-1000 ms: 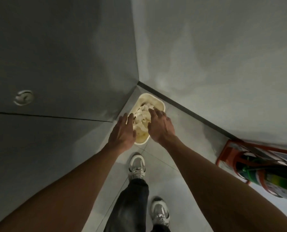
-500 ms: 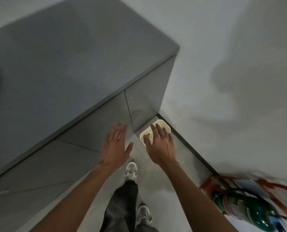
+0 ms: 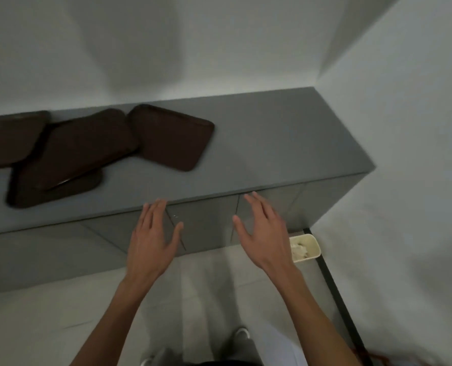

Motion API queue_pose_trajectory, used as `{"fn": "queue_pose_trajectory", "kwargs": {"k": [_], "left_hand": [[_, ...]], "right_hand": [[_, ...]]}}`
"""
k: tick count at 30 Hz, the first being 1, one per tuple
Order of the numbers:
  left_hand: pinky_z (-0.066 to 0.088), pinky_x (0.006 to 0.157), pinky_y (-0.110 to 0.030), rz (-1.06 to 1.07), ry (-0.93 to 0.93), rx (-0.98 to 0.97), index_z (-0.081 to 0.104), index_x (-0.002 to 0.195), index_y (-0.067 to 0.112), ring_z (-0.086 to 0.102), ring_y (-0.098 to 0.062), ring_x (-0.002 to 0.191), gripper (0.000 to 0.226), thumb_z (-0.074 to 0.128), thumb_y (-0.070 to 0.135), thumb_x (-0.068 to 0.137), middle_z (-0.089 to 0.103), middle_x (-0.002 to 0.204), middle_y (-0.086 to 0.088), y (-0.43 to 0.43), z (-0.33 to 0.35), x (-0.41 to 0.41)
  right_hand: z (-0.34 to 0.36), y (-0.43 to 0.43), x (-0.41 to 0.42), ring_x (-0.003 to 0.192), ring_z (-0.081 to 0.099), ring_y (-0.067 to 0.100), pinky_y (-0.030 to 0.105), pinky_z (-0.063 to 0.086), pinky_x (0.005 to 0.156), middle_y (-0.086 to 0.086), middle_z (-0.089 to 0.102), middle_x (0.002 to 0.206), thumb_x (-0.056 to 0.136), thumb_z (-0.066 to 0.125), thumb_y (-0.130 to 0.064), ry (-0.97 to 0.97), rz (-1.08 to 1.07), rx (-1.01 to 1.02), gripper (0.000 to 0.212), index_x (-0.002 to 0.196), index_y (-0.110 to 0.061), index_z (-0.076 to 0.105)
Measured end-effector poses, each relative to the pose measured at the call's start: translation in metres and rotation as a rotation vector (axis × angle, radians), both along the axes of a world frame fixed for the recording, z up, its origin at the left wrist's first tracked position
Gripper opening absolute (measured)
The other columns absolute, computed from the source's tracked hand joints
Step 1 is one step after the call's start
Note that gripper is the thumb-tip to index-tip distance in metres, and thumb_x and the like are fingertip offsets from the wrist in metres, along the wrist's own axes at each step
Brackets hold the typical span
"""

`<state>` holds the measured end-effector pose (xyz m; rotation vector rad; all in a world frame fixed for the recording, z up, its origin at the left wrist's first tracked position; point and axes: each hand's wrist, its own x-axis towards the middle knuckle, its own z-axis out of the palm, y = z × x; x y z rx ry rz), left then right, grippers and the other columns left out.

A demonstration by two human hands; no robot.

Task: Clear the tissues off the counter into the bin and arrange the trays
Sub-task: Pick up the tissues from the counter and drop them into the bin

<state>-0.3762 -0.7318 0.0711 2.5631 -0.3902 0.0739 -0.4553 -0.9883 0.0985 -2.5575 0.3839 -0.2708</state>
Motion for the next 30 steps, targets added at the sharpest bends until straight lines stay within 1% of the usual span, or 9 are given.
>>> {"fn": "queue_pose_trajectory", "kwargs": {"k": [2, 5, 8, 10, 13, 17, 23, 26, 30], "left_hand": [[0.032, 0.123, -0.049, 0.105, -0.012, -0.029, 0.03, 0.158, 0.021, 0.02, -0.024, 0.158, 0.067, 0.049, 0.055, 0.102, 0.034, 0.165, -0.004, 0.057, 0.013, -0.007], [0.03, 0.123, -0.046, 0.253, -0.035, -0.085, 0.032, 0.158, 0.021, 0.021, -0.025, 0.157, 0.068, 0.052, 0.052, 0.101, 0.036, 0.164, -0.005, 0.144, 0.028, -0.014], [0.027, 0.124, -0.043, 0.335, -0.058, -0.117, 0.03, 0.159, 0.022, 0.02, -0.024, 0.158, 0.068, 0.054, 0.049, 0.102, 0.035, 0.165, -0.003, 0.232, 0.037, -0.027], [0.029, 0.124, -0.045, 0.389, -0.058, -0.111, 0.031, 0.159, 0.023, 0.02, -0.024, 0.158, 0.067, 0.054, 0.049, 0.102, 0.036, 0.165, -0.002, 0.289, 0.04, -0.036], [0.03, 0.123, -0.045, 0.459, -0.05, -0.106, 0.03, 0.159, 0.026, 0.021, -0.023, 0.158, 0.066, 0.052, 0.051, 0.102, 0.036, 0.165, 0.001, 0.365, 0.045, -0.05], [0.031, 0.121, -0.045, 0.573, -0.037, -0.098, 0.03, 0.158, 0.028, 0.021, -0.021, 0.158, 0.065, 0.052, 0.051, 0.102, 0.036, 0.165, 0.003, 0.451, 0.049, -0.059], [0.03, 0.122, -0.045, 0.751, -0.018, -0.119, 0.032, 0.157, 0.028, 0.023, -0.021, 0.157, 0.062, 0.052, 0.051, 0.103, 0.038, 0.164, 0.002, 0.561, 0.041, -0.043], [0.034, 0.121, -0.046, 0.804, -0.007, -0.143, 0.033, 0.155, 0.03, 0.03, -0.022, 0.154, 0.058, 0.051, 0.049, 0.103, 0.042, 0.16, 0.001, 0.606, 0.033, -0.027], [0.038, 0.118, -0.046, 0.868, 0.016, -0.141, 0.037, 0.152, 0.03, 0.037, -0.024, 0.149, 0.052, 0.051, 0.045, 0.104, 0.047, 0.155, 0.002, 0.669, 0.023, 0.007]], "right_hand": [[0.018, 0.045, 0.008, 0.151, 0.038, 0.018, 0.043, 0.037, 0.122, -0.006, 0.04, 0.166, 0.103, 0.052, -0.057, -0.037, 0.051, 0.0, 0.062, 0.157, -0.027, 0.043], [0.033, 0.117, 0.022, 0.149, 0.042, 0.018, 0.042, 0.038, 0.122, -0.003, 0.046, 0.162, 0.103, 0.057, -0.053, -0.11, 0.11, 0.023, 0.06, 0.154, -0.024, 0.047], [0.039, 0.198, 0.033, 0.149, 0.042, 0.015, 0.037, 0.036, 0.123, -0.005, 0.047, 0.161, 0.102, 0.06, -0.052, -0.134, 0.165, 0.1, 0.058, 0.153, -0.026, 0.048], [0.04, 0.251, 0.042, 0.147, 0.044, 0.015, 0.035, 0.036, 0.122, -0.004, 0.049, 0.159, 0.102, 0.062, -0.05, -0.145, 0.21, 0.121, 0.057, 0.152, -0.028, 0.049], [0.044, 0.33, 0.055, 0.147, 0.045, 0.015, 0.04, 0.038, 0.122, -0.006, 0.049, 0.159, 0.101, 0.063, -0.051, -0.146, 0.283, 0.179, 0.057, 0.152, -0.029, 0.049], [0.048, 0.423, 0.077, 0.148, 0.044, 0.014, 0.042, 0.038, 0.122, -0.006, 0.048, 0.16, 0.101, 0.062, -0.053, -0.12, 0.363, 0.18, 0.059, 0.153, -0.029, 0.049], [0.045, 0.546, 0.131, 0.149, 0.041, 0.01, 0.037, 0.037, 0.122, -0.009, 0.047, 0.162, 0.102, 0.06, -0.055, -0.07, 0.55, 0.157, 0.06, 0.155, -0.029, 0.048], [0.037, 0.596, 0.163, 0.149, 0.041, 0.009, 0.036, 0.037, 0.122, -0.01, 0.045, 0.162, 0.101, 0.059, -0.057, -0.043, 0.618, 0.166, 0.06, 0.154, -0.03, 0.049], [0.02, 0.673, 0.221, 0.147, 0.043, 0.01, 0.038, 0.039, 0.122, -0.006, 0.051, 0.158, 0.102, 0.062, -0.051, -0.04, 0.723, 0.188, 0.055, 0.151, -0.026, 0.052]]}}
